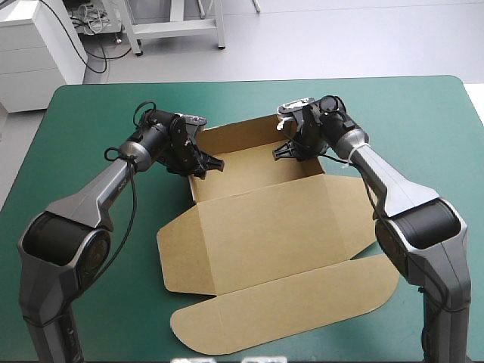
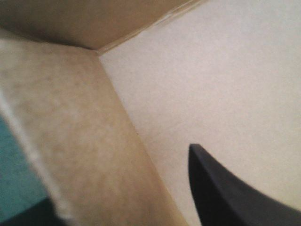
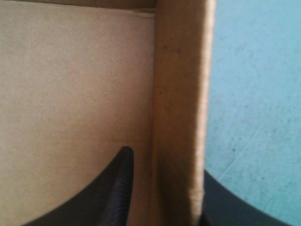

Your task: Fold the box

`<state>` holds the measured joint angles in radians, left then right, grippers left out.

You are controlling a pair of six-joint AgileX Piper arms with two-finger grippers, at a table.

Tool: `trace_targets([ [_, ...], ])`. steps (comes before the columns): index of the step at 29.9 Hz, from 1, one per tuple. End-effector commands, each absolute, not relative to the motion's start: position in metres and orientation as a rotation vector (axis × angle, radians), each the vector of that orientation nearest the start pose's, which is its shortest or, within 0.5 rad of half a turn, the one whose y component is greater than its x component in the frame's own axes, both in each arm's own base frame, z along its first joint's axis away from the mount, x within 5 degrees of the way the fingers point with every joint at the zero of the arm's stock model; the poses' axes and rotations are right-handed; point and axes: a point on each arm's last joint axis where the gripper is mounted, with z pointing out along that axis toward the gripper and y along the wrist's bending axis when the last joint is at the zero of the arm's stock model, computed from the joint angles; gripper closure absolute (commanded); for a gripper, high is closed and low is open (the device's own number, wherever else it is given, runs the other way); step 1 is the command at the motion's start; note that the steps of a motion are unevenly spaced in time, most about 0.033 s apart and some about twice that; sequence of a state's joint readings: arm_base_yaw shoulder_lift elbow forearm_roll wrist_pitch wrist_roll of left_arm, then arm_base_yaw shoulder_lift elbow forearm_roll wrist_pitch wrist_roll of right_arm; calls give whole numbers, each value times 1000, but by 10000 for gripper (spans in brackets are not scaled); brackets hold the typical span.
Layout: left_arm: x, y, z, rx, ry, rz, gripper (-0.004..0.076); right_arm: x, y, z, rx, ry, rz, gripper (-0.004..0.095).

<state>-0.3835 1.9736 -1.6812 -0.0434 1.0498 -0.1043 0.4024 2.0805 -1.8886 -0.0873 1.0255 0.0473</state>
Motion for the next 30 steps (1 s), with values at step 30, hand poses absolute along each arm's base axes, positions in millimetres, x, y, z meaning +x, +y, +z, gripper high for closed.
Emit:
trace_targets([
  [30, 185, -84, 549, 486, 2041, -297, 356, 332, 132, 483, -407, 2195, 113, 460],
])
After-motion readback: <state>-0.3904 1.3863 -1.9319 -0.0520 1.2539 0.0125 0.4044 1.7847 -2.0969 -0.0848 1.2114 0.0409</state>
